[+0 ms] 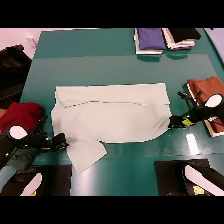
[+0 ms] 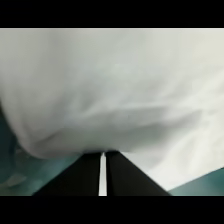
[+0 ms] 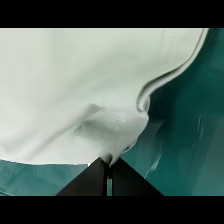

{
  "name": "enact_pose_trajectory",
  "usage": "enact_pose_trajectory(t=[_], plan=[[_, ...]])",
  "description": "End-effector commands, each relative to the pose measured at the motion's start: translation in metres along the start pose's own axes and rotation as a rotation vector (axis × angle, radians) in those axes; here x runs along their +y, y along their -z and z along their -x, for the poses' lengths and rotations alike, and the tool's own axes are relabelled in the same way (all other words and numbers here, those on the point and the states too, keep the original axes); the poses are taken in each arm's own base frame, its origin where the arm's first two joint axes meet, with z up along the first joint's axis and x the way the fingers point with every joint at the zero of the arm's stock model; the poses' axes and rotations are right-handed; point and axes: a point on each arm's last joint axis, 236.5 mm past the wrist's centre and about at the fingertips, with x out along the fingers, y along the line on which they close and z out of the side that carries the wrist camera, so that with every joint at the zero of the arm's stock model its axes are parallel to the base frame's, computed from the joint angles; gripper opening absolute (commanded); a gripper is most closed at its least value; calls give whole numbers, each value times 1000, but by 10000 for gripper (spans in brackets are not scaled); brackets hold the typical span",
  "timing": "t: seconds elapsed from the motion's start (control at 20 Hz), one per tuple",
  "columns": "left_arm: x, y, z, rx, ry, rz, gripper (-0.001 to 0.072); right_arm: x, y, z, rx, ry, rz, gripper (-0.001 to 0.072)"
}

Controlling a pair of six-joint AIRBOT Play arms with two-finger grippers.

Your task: Fold the shirts.

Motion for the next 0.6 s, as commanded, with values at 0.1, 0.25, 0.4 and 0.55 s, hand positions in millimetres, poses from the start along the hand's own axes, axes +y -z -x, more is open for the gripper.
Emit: enact_pose_trajectory(t=[0.1, 0.25, 0.4, 0.55], plan=[[-7, 0, 3, 3, 24, -56, 24, 6, -21, 26, -53, 8, 33, 21], [-22, -2, 25, -10, 29, -150, 23, 11, -24, 46, -44, 13, 60, 20], [-13, 10, 56, -79, -53, -217, 22, 4, -10, 60, -25, 69, 85, 20], [-8, 53, 76, -43, -73, -244, 22, -7, 18, 76, -35, 151, 93, 20]])
